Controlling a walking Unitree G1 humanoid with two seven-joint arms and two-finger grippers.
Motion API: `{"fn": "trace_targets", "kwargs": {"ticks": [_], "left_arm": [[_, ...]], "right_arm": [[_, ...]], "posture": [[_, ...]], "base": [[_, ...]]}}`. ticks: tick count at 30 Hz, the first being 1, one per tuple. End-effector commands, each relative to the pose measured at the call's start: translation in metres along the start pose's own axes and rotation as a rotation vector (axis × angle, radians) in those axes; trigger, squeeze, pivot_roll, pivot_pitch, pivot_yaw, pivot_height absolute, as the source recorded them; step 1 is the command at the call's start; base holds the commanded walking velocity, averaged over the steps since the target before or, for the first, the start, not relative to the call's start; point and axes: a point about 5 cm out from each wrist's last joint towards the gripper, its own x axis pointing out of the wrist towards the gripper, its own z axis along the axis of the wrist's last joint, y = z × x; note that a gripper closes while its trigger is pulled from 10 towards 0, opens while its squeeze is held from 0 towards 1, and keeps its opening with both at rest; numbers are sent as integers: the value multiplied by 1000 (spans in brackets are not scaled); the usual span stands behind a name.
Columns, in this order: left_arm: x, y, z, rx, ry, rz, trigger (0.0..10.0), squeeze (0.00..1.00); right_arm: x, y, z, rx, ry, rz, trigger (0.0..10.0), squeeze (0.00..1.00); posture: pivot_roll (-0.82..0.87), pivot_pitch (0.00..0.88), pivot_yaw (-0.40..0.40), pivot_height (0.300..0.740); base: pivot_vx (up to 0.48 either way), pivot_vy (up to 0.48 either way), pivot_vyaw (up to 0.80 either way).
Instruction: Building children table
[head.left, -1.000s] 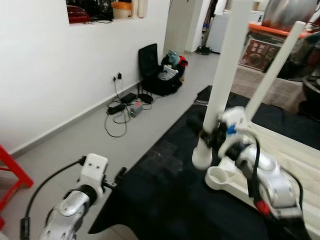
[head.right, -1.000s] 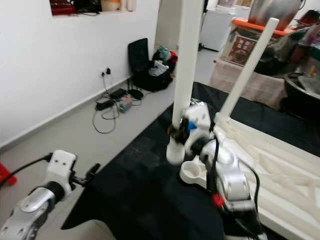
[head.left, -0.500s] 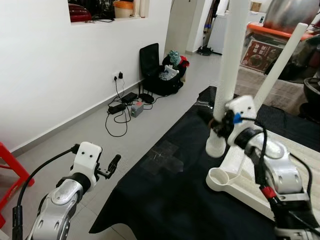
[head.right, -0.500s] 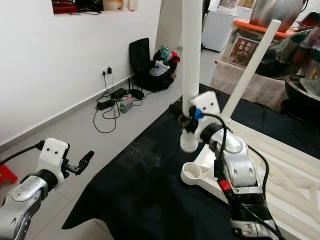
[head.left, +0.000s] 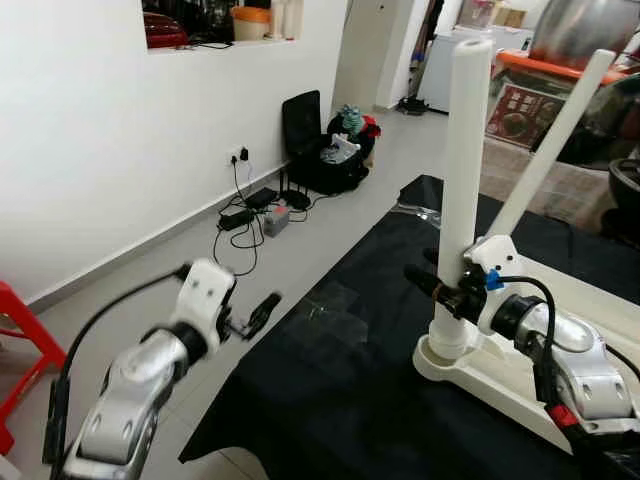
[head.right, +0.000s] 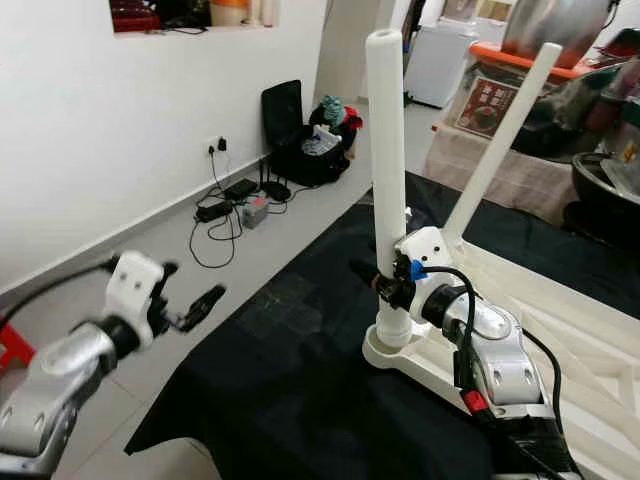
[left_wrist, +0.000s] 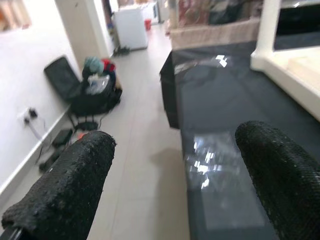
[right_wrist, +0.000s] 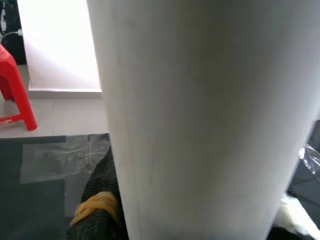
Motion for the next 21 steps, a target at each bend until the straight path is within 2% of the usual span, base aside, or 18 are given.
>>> {"fn": "trace_targets", "kwargs": {"ticks": [1,3,4,6,7,9,10,11,12,14,16,17,18,20,21], "left_arm": [[0,-4,-2,-3,8,-33,10000,0],[3,-3,5,14,-19,-46,10000,0],[7,-2,13,29,-45,-55,10000,0],[22,-2,42,98,-126,-117,10000,0],[22,-2,42,98,-126,-117,10000,0],[42,-2,85,111,-219,-169,10000,0],[42,-2,85,111,-219,-169,10000,0],[52,-6,111,96,-280,-212,10000,0],[52,-6,111,96,-280,-212,10000,0],[64,-20,164,61,-400,-305,10000,0],[68,-31,208,19,-501,-356,10000,0],[68,-33,220,10,-531,-365,10000,0],[68,-33,220,10,-531,-365,10000,0],[69,-36,257,-15,-631,-371,10000,0],[69,-36,257,-15,-631,-371,10000,0]], "right_arm": [[-3,-1,-4,3,12,-13,10000,0],[-6,0,-5,10,14,-9,10000,0],[-8,1,-7,18,19,-2,10000,0],[-10,6,-14,30,35,19,10000,0],[-10,6,-14,30,35,19,10000,0],[-8,12,-18,34,44,46,10000,0],[-8,12,-18,34,44,46,10000,0],[-6,15,-17,38,38,59,10000,0],[-6,15,-17,38,38,59,10000,0],[-3,19,-14,45,25,71,10000,0],[-5,22,-14,58,22,75,10000,0],[-6,23,-14,64,24,77,10000,0],[-6,23,-14,64,24,77,10000,0],[-9,23,-18,73,36,73,10000,0],[-9,23,-18,73,36,73,10000,0]], "posture": [[137,0,-100,740],[135,0,-101,740],[141,0,-111,740],[150,0,-117,740],[150,0,-117,740],[150,0,-103,740],[150,0,-103,740],[147,0,-94,740],[147,0,-94,740],[147,0,-84,740],[149,0,-83,740],[149,0,-84,740],[149,0,-84,740],[145,0,-85,740],[145,0,-85,740]], "base": [[0,0,0],[0,0,0],[0,0,0],[0,0,0],[0,0,0],[0,0,0],[0,0,0],[0,0,0],[0,0,0],[0,0,0],[0,0,0],[0,0,0],[0,0,0],[0,0,0],[0,0,0]]}}
